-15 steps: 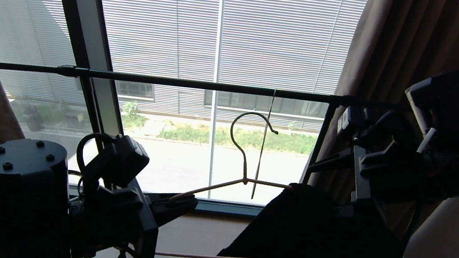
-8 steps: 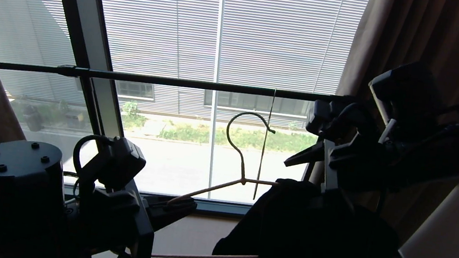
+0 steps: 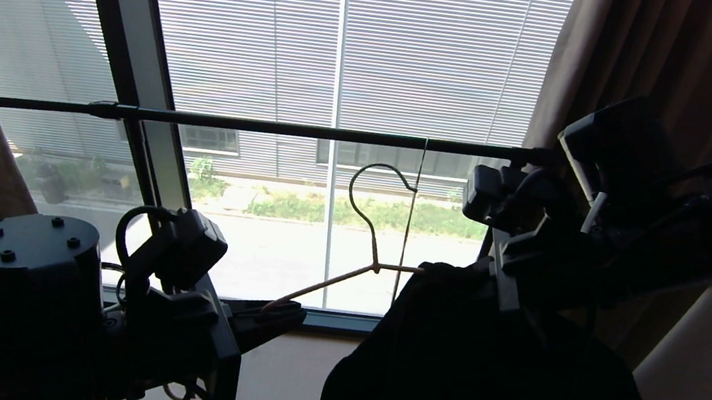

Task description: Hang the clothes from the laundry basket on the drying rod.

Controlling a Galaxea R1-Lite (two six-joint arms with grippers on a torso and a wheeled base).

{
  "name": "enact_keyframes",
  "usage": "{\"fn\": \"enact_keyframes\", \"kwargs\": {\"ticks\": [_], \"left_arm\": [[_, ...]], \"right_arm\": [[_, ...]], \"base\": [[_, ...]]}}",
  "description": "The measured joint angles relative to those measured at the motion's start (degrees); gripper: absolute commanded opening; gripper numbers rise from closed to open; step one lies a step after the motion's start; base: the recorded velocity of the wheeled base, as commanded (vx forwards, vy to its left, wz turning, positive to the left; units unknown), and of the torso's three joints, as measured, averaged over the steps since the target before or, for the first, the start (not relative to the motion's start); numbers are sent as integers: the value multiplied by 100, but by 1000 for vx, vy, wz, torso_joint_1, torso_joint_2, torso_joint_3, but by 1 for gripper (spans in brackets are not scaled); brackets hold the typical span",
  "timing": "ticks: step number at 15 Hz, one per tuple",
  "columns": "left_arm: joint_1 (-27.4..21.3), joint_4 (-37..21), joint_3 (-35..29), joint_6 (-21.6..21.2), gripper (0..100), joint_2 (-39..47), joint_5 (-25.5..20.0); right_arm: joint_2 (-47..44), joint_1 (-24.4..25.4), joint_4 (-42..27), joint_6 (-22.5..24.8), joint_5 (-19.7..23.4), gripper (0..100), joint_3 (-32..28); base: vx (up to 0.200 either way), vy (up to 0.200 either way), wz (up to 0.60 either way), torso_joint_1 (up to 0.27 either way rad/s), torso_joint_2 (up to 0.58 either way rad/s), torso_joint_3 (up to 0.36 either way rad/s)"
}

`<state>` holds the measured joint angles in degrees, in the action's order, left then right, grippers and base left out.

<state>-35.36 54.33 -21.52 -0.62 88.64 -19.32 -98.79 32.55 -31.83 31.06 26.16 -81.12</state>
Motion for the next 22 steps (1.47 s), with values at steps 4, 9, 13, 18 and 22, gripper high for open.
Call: {"fn": "enact_keyframes", "kwargs": {"ticks": [4, 9, 13, 18, 22], "left_arm": [[50, 49, 13, -13, 0, 133, -18], [54, 141, 11, -24, 0, 286, -5], [152, 555, 118, -189, 0, 411, 13], [286, 1438, 330, -594, 0, 839, 20], [232, 1456, 372, -578, 0, 955, 15]], "right_arm": [[133, 22, 27, -17, -9, 0, 113], [306, 66, 30, -20, -11, 0, 301], [447, 118, -197, -24, -13, 0, 344], [568, 207, -285, -24, -5, 0, 383], [539, 341, -266, -24, -2, 0, 468]], "base": [[0, 0, 0, 0, 0, 0], [0, 0, 0, 0, 0, 0], [0, 0, 0, 0, 0, 0], [0, 0, 0, 0, 0, 0], [0, 0, 0, 0, 0, 0]]}}
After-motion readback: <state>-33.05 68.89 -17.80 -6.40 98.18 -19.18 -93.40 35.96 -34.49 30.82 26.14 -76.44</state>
